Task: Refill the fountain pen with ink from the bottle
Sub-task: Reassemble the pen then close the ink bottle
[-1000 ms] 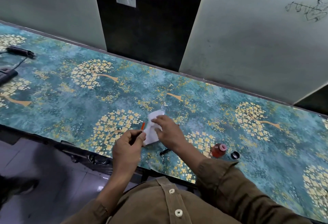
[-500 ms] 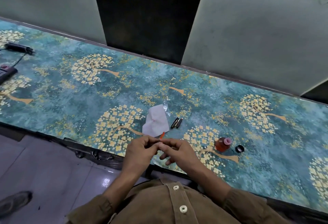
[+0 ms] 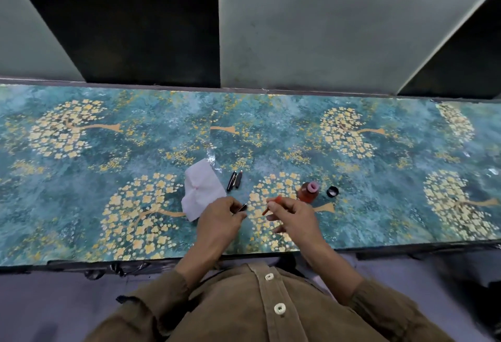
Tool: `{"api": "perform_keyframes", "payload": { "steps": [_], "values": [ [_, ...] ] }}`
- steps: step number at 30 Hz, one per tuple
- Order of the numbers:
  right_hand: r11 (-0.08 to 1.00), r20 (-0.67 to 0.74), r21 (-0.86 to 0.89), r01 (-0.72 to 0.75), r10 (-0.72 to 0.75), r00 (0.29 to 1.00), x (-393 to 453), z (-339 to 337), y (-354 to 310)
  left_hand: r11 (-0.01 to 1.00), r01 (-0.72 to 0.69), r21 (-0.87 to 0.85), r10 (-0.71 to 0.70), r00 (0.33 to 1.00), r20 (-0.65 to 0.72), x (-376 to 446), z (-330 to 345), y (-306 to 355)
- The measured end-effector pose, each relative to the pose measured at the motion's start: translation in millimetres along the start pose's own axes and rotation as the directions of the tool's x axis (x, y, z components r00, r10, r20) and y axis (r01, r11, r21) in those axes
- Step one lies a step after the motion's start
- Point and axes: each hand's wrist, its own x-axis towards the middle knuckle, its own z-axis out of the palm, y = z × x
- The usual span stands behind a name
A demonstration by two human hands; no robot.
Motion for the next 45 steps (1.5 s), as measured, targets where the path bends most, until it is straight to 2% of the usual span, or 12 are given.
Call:
{"api": "perform_keyframes", "payload": {
  "steps": [4,7,10,13,16,18,26,31,37,45],
  "values": [
    [0.998,-0.025,0.064,-0.022,0.024,0.999,-3.0,-9.9,2.1,0.969,-0.073,0.234,0.062,0.997,0.054,23.9,18.2,1.2],
    [0.998,-0.007,0.058,-0.028,0.028,1.0,-4.9,-11.8,4.8,0.954,-0.088,0.286,0.076,0.996,0.053,30.1,26.2,1.4],
    [0.999,0.016,0.037,-0.022,0.022,1.0,-3.5,-14.3,3.2,0.981,-0.045,0.187,0.039,0.998,0.039,28.9,24.4,0.6],
    [1.0,0.036,0.005,0.008,-0.008,0.999,-1.5,-16.7,-5.3,0.998,-0.032,-0.046,0.034,0.998,0.046,19.2,16.4,5.2],
    [0.998,0.059,-0.022,0.055,-0.054,0.997,0.6,-18.5,-18.5,0.954,-0.06,-0.294,0.075,0.996,0.04,5.5,6.2,14.1],
    [0.997,0.079,-0.005,0.081,-0.081,0.994,0.9,-17.3,-28.4,0.927,-0.101,-0.362,0.124,0.991,0.041,-0.4,0.9,18.5],
    [0.971,0.121,-0.055,0.234,-0.226,0.966,-0.7,-6.6,-55.2,0.871,-0.197,-0.45,0.24,0.97,0.04,-9.1,-14.9,28.6],
    [0.967,0.162,-0.133,0.217,-0.195,0.967,-1.4,1.8,-51.0,0.855,-0.225,-0.468,0.26,0.966,0.012,-13.7,-18.4,25.8],
    [0.946,0.19,-0.237,0.223,-0.18,0.965,-3.9,8.3,-45.9,0.842,-0.196,-0.503,0.231,0.973,0.009,-18.4,-18.4,17.5],
    [0.956,0.265,-0.223,0.189,-0.127,0.956,-4.0,19.9,-51.7,0.828,-0.159,-0.537,0.169,0.985,-0.03,-21.4,-27.6,8.9]
  ]
}}
